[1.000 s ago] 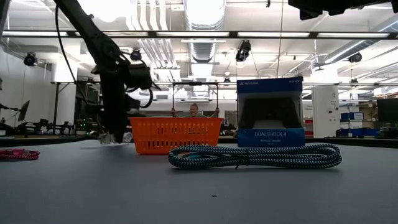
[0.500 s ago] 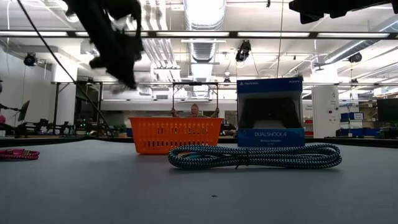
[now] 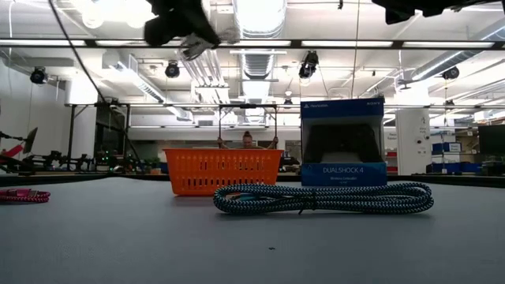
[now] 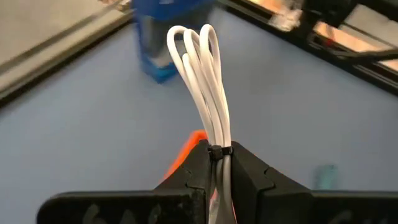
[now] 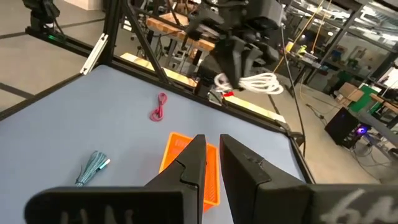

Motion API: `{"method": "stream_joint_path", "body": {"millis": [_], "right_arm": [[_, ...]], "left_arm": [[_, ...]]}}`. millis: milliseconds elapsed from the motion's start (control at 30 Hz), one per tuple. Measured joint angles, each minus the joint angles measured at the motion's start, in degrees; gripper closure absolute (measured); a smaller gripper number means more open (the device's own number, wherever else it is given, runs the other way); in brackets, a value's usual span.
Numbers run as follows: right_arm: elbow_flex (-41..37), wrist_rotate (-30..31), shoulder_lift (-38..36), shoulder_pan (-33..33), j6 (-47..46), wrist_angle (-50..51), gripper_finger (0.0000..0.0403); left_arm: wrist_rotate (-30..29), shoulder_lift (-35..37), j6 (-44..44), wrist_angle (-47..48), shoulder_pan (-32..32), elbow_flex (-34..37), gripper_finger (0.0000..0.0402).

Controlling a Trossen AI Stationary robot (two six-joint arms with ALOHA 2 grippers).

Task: Pick and place USB-C Cables
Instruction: Put the white charger cable into the orange bin

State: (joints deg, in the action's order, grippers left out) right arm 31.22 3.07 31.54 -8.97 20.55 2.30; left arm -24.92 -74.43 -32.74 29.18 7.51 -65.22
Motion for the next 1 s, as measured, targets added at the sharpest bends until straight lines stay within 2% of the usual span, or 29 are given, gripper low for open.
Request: {"method": "stream_joint_path", "body": {"millis": [167,300,433,533,700,833,1000], "right_arm": [[0.0,0.0,-0.9,0.0,0.0,0.6,0.0364],[0.0,0.0,-1.2,0.0,0.2,1.0,0.0365],[0.0,0.0,-1.1,0.0,0.5,1.0,0.0365],[0.0,0.0,-1.1,0.0,0.6,1.2,0.0365],[0.0,0.1,-1.1,0.0,1.2,1.6,0.0364],[0.0,0.7,-1.1,0.0,2.1,1.6,0.0364],[0.0,3.6,-1.1,0.0,2.7,1.7,0.0365]], "left_arm": [[7.0,-8.0,0.3,4.6,1.3,-9.2,0.0384],[11.5,-12.6,1.5,14.6,1.7,-15.4,0.0384],[16.9,-15.2,2.0,22.7,1.7,-18.4,0.038],[21.1,-16.3,1.9,22.3,2.1,-18.6,0.0378],[24.9,-18.3,1.9,17.1,2.8,-20.1,0.0376],[26.4,-20.2,2.5,12.4,2.6,-21.5,0.0375],[27.7,-22.9,7.7,14.3,2.6,-23.6,0.0374]]}}
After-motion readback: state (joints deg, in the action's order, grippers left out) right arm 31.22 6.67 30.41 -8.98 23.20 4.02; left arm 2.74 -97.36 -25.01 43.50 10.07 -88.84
